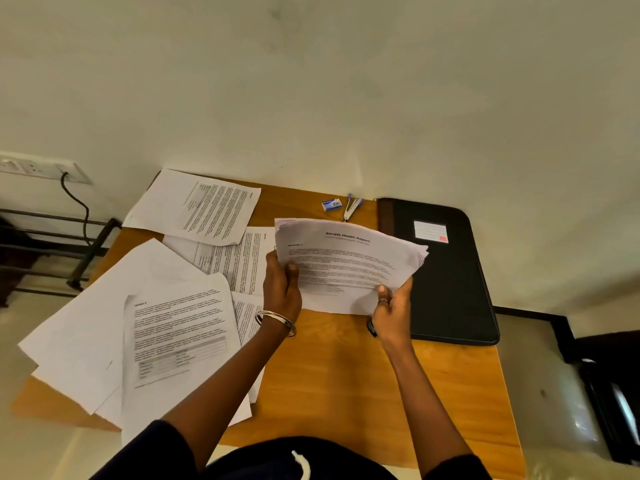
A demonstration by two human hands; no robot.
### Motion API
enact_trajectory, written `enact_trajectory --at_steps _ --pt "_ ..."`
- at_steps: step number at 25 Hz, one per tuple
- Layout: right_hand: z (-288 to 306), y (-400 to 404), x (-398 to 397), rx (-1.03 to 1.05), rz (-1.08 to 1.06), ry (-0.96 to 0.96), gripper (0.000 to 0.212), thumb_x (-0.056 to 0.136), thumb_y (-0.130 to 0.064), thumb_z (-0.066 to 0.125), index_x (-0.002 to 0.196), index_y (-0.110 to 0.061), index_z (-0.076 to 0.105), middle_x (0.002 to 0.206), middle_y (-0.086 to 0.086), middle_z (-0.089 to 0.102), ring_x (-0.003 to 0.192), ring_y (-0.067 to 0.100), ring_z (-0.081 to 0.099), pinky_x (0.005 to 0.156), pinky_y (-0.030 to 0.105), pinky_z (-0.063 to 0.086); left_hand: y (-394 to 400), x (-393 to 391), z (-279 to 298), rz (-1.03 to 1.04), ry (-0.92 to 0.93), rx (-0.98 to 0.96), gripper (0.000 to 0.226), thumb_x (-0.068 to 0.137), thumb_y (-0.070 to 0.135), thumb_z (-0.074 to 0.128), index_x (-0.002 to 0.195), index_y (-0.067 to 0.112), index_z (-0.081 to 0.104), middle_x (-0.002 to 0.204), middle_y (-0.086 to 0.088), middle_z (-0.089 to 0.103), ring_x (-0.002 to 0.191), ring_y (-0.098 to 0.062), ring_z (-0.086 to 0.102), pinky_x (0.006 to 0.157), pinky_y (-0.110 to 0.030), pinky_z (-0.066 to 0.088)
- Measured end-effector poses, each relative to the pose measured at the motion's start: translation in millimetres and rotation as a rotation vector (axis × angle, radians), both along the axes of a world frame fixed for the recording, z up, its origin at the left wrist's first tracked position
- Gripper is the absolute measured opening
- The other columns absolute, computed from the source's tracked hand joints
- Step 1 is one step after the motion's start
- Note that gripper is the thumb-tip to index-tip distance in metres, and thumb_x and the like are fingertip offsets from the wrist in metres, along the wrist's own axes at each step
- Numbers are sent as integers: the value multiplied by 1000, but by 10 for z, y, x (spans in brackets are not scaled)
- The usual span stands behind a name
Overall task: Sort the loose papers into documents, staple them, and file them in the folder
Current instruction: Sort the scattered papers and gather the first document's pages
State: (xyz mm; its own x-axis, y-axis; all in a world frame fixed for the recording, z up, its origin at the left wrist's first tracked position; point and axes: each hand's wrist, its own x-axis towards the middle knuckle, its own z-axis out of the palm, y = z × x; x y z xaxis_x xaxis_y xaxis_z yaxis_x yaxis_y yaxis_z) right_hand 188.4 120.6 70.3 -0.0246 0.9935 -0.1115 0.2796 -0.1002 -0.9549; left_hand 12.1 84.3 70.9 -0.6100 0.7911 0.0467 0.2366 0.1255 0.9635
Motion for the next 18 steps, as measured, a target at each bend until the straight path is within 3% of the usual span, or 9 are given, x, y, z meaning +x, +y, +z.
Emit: enact_trajectory --at_steps 3,7,11,14,18 --pt "25 10 -43 12 -6 -74 49 95 1 47 135 -16 23 127 0 44 115 9 45 95 35 49 37 38 33 5 82 -78 28 95 2 38 123 -2 34 119 -19 54 100 -27 54 86 -39 50" --pt "53 36 -14 31 -28 -179 56 89 7 54 136 -5 27 132 9 45 115 8 41 95 34 47 56 -113 -95 -51 263 -246 23 89 -10 42 112 -7 46 109 -24 57 99 -37 57 79 -30 45" --pt "16 95 94 92 -32 -312 47 87 3 61 128 -6 40 130 12 52 122 21 50 94 40 50 7 -255 -146 -97 367 -327 14 92 -2 46 97 -2 59 94 -18 65 82 -31 60 70 -28 40" --pt "2 162 173 139 -12 -347 37 90 1 58 124 -6 45 127 11 56 121 23 53 92 34 51 25 -315 -43 -106 382 -304 15 90 0 50 95 -1 64 88 -16 67 77 -30 60 72 -30 48" --pt "74 281 239 198 17 -359 36 89 5 57 121 -9 47 125 8 57 114 13 55 81 12 46 109 -359 102 -82 425 -209 16 86 -5 52 89 -2 67 82 -18 68 75 -32 63 74 -36 53"
